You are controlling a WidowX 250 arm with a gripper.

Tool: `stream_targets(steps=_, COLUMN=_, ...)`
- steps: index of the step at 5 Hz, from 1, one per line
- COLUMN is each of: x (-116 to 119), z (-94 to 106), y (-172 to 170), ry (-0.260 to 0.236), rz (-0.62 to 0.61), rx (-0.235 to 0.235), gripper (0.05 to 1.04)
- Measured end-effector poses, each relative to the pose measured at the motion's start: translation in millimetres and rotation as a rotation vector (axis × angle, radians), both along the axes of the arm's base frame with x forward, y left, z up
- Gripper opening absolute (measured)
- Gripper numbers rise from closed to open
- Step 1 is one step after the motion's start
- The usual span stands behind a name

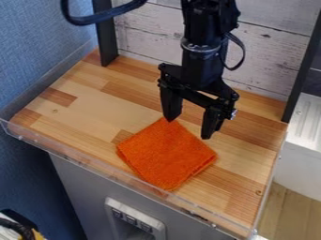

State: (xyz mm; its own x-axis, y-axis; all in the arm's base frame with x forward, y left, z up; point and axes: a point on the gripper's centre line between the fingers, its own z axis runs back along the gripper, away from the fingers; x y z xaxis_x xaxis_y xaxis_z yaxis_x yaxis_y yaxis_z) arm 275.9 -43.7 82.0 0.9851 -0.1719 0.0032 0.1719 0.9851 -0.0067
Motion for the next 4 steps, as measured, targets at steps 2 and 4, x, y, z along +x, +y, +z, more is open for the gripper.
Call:
stream_targets(steps=2, x=-5.5, z=-1.7, y=8.7, ry=-0.037, rz=-0.079, rx=-0.009, gripper=0.669)
stream_targets(steps=4, x=-4.0, z=-11.0, y=8.6, ry=-0.061, rz=-0.139, rx=-0.006, gripper=0.153)
